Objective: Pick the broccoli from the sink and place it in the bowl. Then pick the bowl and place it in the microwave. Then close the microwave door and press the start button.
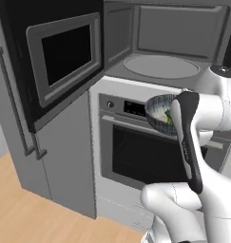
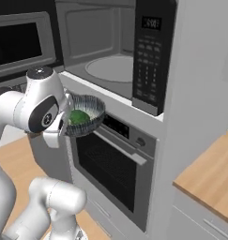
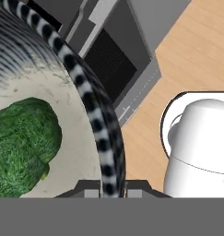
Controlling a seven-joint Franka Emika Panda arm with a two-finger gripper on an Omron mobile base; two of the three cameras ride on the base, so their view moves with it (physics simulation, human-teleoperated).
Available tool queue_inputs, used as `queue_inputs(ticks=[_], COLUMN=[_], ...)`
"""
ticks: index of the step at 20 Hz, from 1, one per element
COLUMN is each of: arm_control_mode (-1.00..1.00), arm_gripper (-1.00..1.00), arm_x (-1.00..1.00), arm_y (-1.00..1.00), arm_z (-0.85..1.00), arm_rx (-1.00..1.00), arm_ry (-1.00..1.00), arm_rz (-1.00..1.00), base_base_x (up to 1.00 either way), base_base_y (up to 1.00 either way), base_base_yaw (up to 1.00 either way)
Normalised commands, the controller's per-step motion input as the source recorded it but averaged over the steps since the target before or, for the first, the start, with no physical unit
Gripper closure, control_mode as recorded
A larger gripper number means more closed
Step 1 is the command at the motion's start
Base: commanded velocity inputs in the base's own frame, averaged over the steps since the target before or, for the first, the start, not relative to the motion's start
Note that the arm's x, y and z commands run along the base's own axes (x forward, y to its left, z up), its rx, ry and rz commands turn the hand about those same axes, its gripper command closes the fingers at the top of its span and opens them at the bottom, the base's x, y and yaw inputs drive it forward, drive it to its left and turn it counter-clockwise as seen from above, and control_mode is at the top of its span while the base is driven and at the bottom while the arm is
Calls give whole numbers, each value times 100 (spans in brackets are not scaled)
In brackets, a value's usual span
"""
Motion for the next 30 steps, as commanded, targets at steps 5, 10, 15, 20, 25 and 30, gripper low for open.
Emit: queue_inputs(ticks=[5, 10, 15, 20, 25, 30], arm_control_mode=[100, 100, -100, -100, -100, -100], arm_gripper=[100, 100, 100, 100, 100, 100], arm_x=[0, 0, -10, 20, 48, 73], arm_y=[0, 0, 16, 0, 0, 0], arm_z=[0, 0, 59, 65, 64, 66], arm_rx=[0, 0, 0, 2, 5, 4], arm_ry=[0, 0, -39, -39, -19, 0], arm_rz=[0, 0, -13, -16, -5, 0], base_base_x=[1, -10, 0, 0, 0, 0], base_base_y=[49, 51, 0, 0, 0, 0], base_base_yaw=[-33, -14, 0, 0, 0, 0])
